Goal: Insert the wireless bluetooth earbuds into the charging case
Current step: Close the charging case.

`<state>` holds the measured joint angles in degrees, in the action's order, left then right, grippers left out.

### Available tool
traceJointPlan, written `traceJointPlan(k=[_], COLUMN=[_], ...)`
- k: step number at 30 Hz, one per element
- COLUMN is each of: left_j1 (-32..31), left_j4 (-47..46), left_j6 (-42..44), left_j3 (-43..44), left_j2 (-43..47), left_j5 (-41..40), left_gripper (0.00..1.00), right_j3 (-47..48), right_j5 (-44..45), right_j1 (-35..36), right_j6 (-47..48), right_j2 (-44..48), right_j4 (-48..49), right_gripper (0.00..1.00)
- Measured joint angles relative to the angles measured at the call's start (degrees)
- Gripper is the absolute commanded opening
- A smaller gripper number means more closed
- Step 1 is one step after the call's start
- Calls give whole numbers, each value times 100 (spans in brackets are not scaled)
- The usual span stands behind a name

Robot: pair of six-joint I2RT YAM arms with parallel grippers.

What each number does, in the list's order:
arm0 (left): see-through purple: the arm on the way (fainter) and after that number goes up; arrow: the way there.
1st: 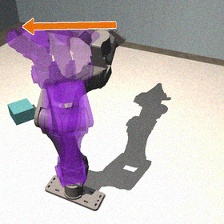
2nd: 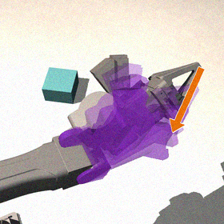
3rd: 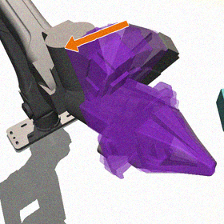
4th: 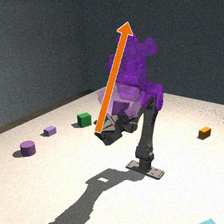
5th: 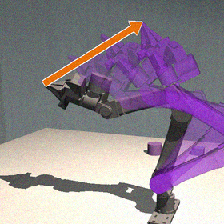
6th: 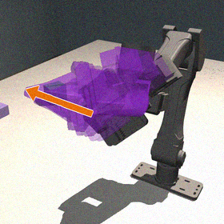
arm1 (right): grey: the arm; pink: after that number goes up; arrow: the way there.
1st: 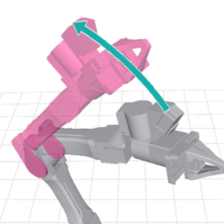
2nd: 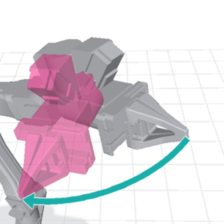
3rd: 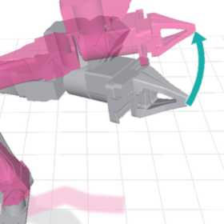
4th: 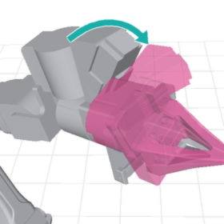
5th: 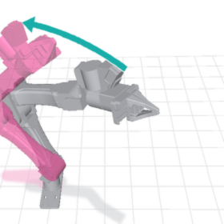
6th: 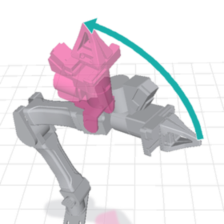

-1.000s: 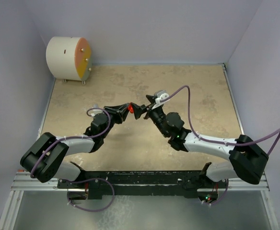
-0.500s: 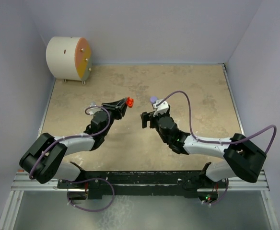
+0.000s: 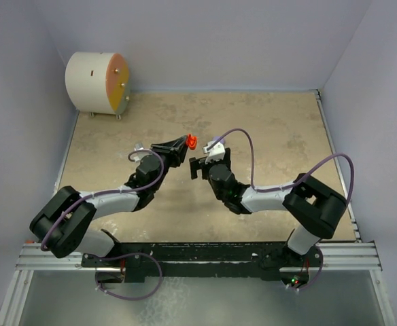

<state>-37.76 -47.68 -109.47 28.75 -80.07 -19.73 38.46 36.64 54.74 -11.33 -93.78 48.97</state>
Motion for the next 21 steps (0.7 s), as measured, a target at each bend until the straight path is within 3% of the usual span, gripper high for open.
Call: traceJointPlan(k=[21], left_j1=[-197], left_j4=[26], left_j6=[-199], left_j3=[-103], left_j2=[-55], left_j5=[-157], left_gripper=[0], right_j3=[118], right_j5=[254], right_j1=[0], right_j6=[535], right_j2=[-496], right_j4=[1458], right_gripper=[100])
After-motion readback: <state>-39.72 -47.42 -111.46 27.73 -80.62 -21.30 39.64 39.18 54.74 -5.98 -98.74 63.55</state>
